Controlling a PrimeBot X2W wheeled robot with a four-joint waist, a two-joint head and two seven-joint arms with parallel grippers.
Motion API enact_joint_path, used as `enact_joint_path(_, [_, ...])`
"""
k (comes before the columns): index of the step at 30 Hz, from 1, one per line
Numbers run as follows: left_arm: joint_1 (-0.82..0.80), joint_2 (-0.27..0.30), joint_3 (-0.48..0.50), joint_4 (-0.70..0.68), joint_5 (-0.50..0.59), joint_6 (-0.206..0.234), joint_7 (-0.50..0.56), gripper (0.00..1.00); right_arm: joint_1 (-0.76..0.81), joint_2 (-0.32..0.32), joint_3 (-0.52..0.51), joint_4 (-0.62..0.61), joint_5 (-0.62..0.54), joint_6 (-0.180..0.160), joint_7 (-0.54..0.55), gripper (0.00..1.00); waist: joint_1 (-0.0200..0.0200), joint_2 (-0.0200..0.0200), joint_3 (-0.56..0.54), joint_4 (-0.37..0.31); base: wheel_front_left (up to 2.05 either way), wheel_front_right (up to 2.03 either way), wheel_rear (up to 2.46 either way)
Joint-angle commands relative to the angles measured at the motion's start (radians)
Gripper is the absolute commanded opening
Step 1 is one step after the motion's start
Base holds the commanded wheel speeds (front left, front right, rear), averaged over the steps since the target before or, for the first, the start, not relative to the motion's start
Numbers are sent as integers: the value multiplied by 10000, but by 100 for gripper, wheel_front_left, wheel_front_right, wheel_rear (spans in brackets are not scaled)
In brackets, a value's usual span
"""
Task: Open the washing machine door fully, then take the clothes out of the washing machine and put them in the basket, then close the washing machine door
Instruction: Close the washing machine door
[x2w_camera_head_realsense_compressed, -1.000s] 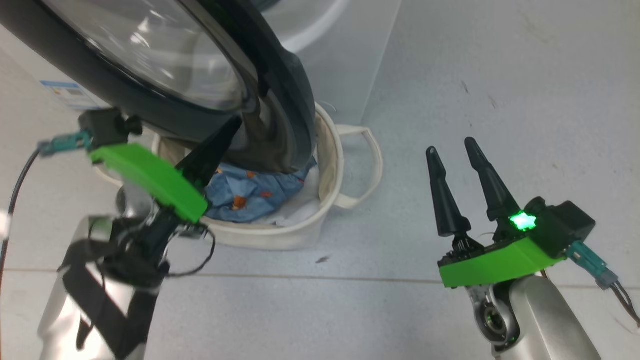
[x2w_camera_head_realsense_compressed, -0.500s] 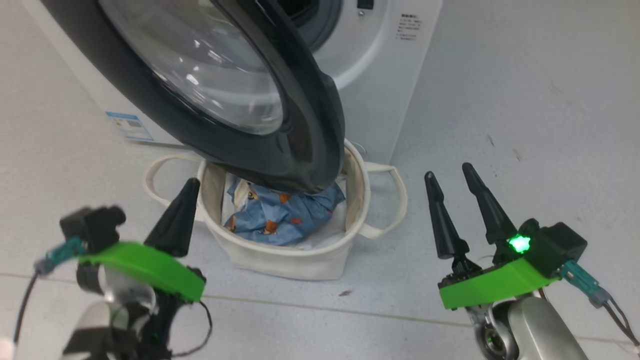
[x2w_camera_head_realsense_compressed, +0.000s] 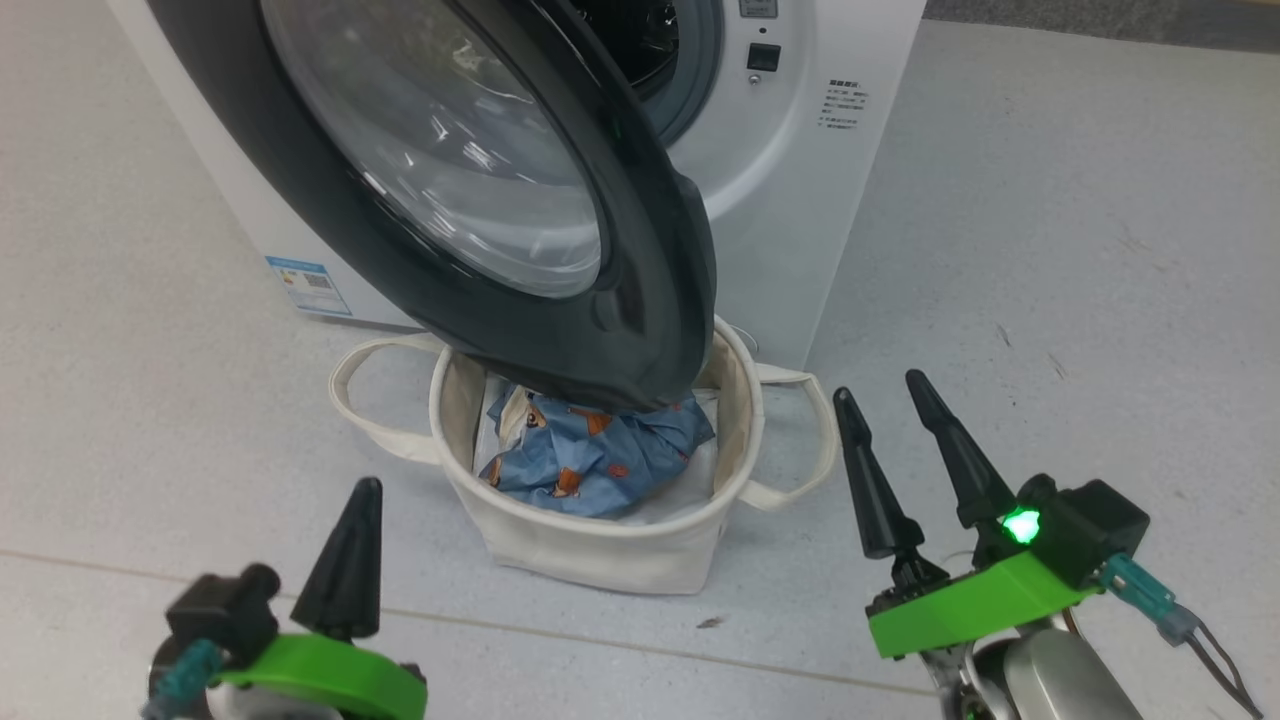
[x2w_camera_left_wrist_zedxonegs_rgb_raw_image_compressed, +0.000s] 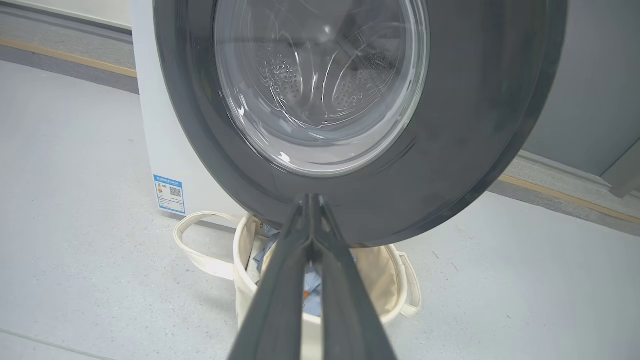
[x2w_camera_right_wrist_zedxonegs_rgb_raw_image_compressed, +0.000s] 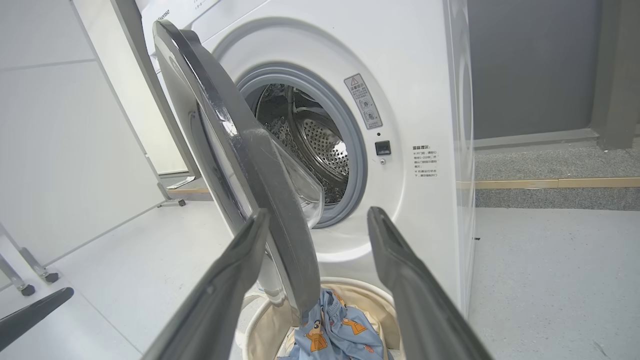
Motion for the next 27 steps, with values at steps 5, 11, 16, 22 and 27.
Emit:
enact_joint_path(5, [-97,46,25,289,592,309,-463,100,23,110,266,-260,32,6,-49,100,1,-1,-50,84,0,0,0])
enact_joint_path(11, [-98,-21,-130,676,949,550,-689,100,69,110,295,-240,54,6,-49,100,1,-1,-80,117,0,0,0])
enact_joint_path(16, [-60,-66,-139,743,1032,604,-834,100,52,110,314,-238,86,6,-49,100,1,-1,-127,79,0,0,0])
enact_joint_path(22, [-77,100,-64,617,1484,887,-962,100,58,110,369,-236,168,6,-49,100,1,-1,-157,57,0,0,0])
enact_joint_path(27, [-27,158,42,368,1887,1170,-1016,100,76,110,312,-194,179,6,-49,100,1,-1,-143,68,0,0,0])
